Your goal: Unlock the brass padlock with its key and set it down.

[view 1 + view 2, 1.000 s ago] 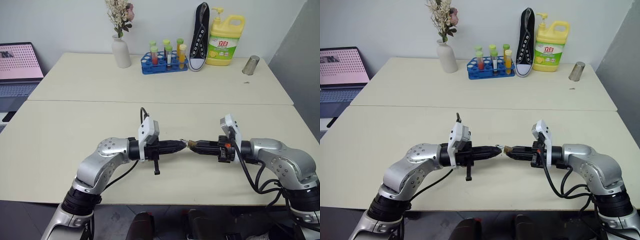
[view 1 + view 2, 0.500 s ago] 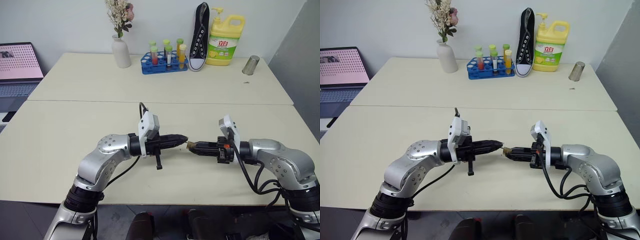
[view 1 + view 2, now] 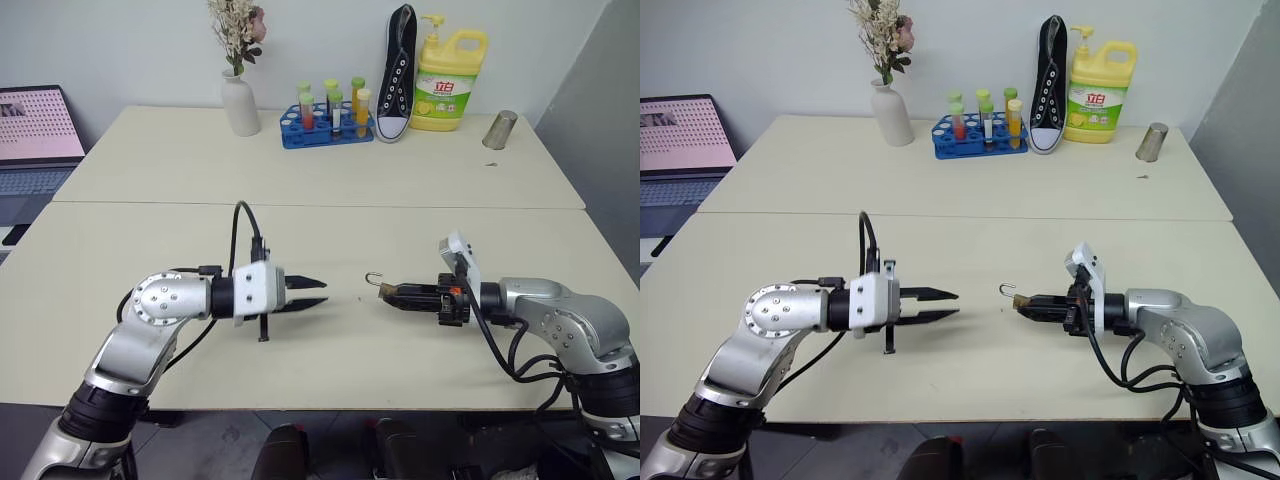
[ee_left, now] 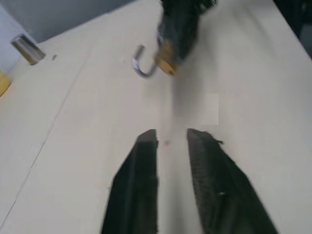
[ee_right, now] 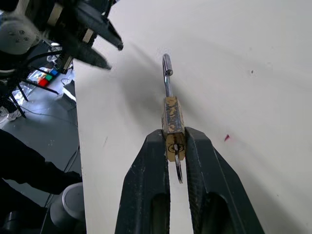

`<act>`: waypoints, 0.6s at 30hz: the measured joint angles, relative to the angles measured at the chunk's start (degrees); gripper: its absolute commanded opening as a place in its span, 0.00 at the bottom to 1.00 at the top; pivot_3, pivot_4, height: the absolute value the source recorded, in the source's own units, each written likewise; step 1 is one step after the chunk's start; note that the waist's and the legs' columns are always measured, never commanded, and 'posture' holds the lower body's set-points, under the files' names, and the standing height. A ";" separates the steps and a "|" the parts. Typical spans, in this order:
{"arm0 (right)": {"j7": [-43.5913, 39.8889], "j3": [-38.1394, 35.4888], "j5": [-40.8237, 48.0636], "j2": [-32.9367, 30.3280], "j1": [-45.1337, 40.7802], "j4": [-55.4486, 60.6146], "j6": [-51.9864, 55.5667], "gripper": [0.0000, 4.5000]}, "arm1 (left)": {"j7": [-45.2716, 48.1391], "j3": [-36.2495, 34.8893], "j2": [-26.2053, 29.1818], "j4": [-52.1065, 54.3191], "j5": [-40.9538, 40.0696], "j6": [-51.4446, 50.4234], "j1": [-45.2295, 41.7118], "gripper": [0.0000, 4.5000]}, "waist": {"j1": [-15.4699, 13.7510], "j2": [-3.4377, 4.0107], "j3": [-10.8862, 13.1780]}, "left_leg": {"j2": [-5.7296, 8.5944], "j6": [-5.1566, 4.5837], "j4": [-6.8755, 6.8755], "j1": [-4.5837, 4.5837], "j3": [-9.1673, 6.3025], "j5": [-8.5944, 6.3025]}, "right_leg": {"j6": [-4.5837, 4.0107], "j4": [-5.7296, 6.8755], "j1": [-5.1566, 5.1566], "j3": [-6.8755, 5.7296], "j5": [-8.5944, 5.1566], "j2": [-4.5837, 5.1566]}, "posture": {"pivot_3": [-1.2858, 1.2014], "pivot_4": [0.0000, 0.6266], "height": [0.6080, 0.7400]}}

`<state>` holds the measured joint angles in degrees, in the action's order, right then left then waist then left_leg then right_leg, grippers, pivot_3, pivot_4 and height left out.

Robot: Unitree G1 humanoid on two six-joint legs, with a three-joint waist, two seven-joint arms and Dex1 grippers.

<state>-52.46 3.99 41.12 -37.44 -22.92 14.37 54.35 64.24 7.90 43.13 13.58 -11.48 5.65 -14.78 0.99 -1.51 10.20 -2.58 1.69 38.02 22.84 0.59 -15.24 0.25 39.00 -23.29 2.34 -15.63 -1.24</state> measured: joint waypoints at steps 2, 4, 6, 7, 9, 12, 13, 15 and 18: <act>0.05 0.90 -0.81 -0.08 -1.47 -1.61 0.77 0.02 | 0.18 1.23 -0.23 -1.15 2.35 4.29 1.12 0.57 | -0.01 0.00 0.00 | 0.00 0.00 0.01 0.01 0.00 0.00 | 0.00 -0.01 0.00 0.00 0.00 0.01 | 0.52 0.24 1.00; 0.10 2.00 -1.44 -0.09 -2.91 -3.58 2.35 0.02 | -0.26 1.74 -1.23 -1.80 3.45 6.26 1.45 0.72 | -0.02 -0.01 0.00 | -0.01 -0.01 0.01 0.02 0.00 0.00 | 0.00 0.00 -0.01 0.00 0.00 0.01 | 0.52 0.24 1.00; -0.05 3.57 -2.30 -0.47 -4.32 -5.42 3.47 0.02 | -1.53 1.77 -3.23 -1.81 3.53 6.28 1.41 0.88 | 0.00 -0.01 0.00 | -0.01 -0.01 0.02 0.02 0.00 0.00 | 0.01 0.00 -0.01 0.00 0.00 0.01 | 0.52 0.24 1.00; -0.16 4.33 -2.87 -0.69 -4.84 -5.95 3.86 0.02 | -1.99 1.83 -3.84 -1.80 3.51 6.12 1.33 0.95 | 0.04 -0.01 0.00 | -0.02 -0.01 0.02 0.03 0.00 0.00 | 0.01 0.00 -0.02 0.00 0.00 0.00 | 0.52 0.24 1.00; -0.50 5.06 -3.46 -0.92 -5.25 -6.68 4.34 0.02 | -2.51 1.83 -4.38 -1.71 3.41 5.55 0.88 1.00 | 0.06 -0.01 0.00 | -0.04 -0.01 0.01 0.03 -0.03 0.00 | 0.01 0.00 -0.02 -0.02 0.00 0.00 | 0.52 0.24 1.00; -1.26 7.10 -4.06 -0.85 -6.67 -8.71 6.20 0.02 | -2.99 1.84 -5.47 -0.86 2.54 3.36 0.30 1.00 | 0.29 -0.01 0.00 | -0.04 -0.01 0.00 0.03 -0.03 0.00 | 0.01 0.01 -0.02 -0.02 0.00 -0.01 | 0.52 0.24 1.00; -1.39 8.14 -4.16 -0.59 -7.58 -9.86 6.92 0.02 | -2.97 2.00 -5.78 -0.65 2.49 3.09 0.02 1.00 | 0.44 -0.01 0.00 | -0.03 -0.01 0.01 0.03 -0.02 0.00 | 0.01 0.02 -0.02 -0.01 0.01 -0.01 | 0.52 0.24 1.00; -1.61 9.19 -4.47 -0.04 -8.37 -11.25 7.84 0.02 | -2.86 2.47 -5.90 -0.44 2.48 2.74 -0.68 1.00 | 0.50 -0.01 0.00 | -0.03 -0.01 0.01 0.02 -0.04 0.00 | 0.01 0.02 -0.02 -0.02 0.01 -0.02 | 0.52 0.24 1.00; -1.21 10.53 -6.27 1.61 -10.95 -15.64 8.63 0.02 | -2.38 3.16 -6.02 -0.30 2.40 2.12 -0.59 1.00 | 0.62 0.00 0.00 | -0.02 -0.01 0.01 0.02 -0.01 0.00 | 0.01 0.02 -0.02 0.00 0.01 -0.02 | 0.52 0.24 1.00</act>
<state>-53.67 14.52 34.84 -35.83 -33.88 -1.27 62.98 61.86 11.06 37.11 13.29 -9.08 7.77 -15.37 1.60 -1.51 10.20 -2.60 1.68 38.03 22.86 0.58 -15.24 0.26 39.03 -23.31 2.34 -15.63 -1.26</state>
